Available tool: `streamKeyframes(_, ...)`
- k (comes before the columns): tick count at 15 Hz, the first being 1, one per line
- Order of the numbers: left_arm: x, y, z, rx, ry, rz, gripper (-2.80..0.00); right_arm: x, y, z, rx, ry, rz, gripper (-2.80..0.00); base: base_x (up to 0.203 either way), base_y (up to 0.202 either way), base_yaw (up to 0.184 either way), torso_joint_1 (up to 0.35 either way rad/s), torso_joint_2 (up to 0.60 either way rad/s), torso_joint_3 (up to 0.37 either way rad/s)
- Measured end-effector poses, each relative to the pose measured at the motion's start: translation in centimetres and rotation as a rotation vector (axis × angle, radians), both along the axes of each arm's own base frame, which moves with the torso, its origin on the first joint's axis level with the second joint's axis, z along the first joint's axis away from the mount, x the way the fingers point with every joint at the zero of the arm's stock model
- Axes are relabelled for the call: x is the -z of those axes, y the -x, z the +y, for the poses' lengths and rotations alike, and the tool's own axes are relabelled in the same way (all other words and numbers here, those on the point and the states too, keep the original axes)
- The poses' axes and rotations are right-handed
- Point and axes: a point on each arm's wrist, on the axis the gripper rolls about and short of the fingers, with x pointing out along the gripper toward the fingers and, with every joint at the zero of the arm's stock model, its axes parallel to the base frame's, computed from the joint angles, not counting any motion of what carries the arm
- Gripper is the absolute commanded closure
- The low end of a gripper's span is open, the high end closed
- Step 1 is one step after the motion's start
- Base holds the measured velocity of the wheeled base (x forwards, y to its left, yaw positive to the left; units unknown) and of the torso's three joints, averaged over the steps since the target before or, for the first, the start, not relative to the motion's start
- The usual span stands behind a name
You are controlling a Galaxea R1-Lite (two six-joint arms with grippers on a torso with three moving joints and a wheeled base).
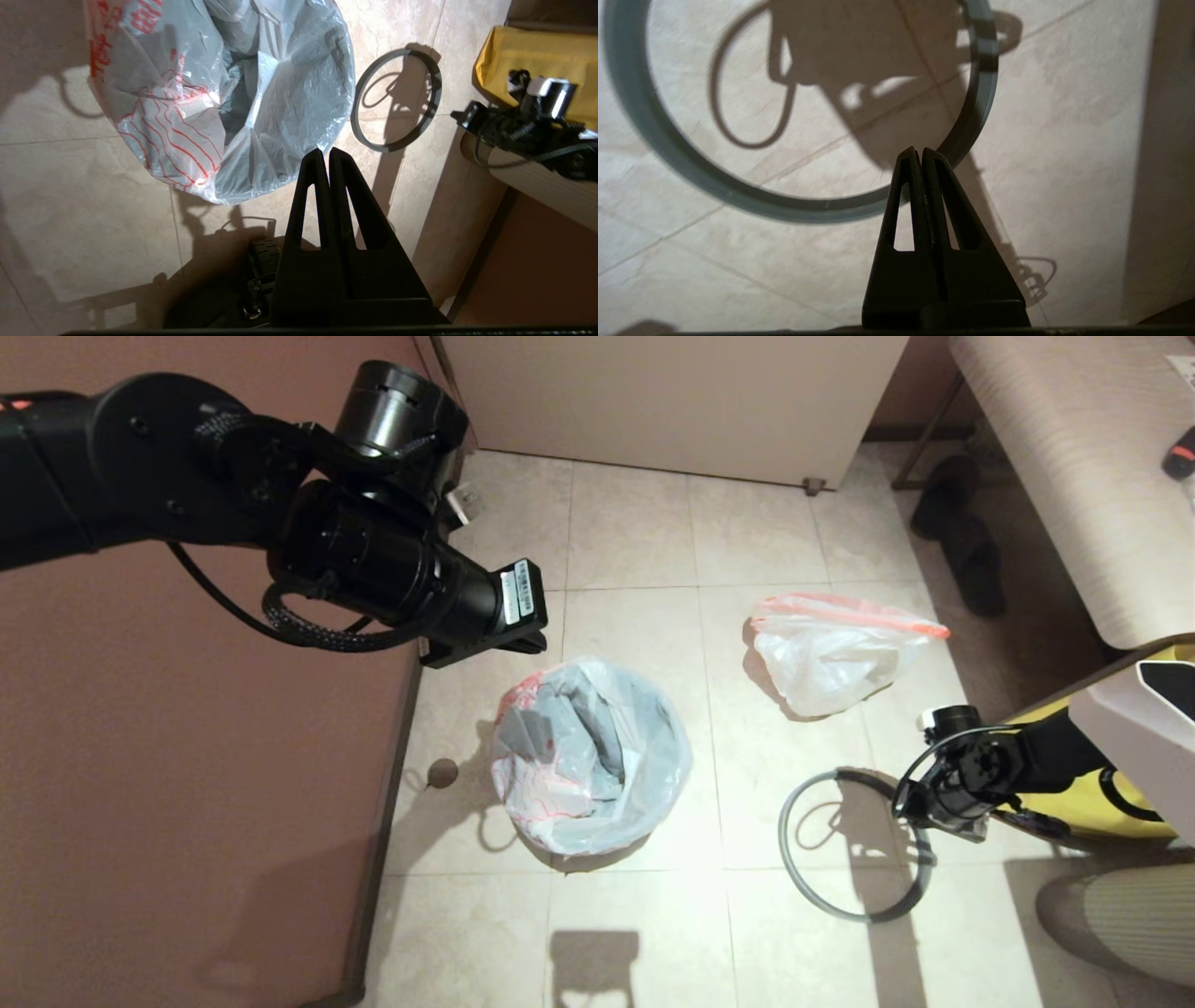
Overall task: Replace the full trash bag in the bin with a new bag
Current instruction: Place the trash can ring on the trash can
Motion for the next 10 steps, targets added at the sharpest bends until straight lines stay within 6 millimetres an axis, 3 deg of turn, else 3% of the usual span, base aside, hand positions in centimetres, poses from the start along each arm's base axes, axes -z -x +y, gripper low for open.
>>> streamKeyframes(5,1.3,-1.0,-0.8,-0.036,-0.049,0.010,0.00,4.0,-3.9,-5.9,-0.139,0.156,-0.008,0.00,0.000,0.000,0.000,0.000,0.00,0.000)
streamKeyframes(6,1.6,-1.3,-0.9,-0.039,-0.052,0.014,0.00,4.7,-4.0,-6.8,-0.158,0.173,0.014,-2.80,0.000,0.000,0.000,0.000,0.00,0.000)
streamKeyframes(10,2.4,-1.6,-1.7,-0.028,-0.068,0.034,0.00,7.9,-4.1,-7.6,-0.193,0.177,0.073,-2.80,0.000,0.000,0.000,0.000,0.00,0.000)
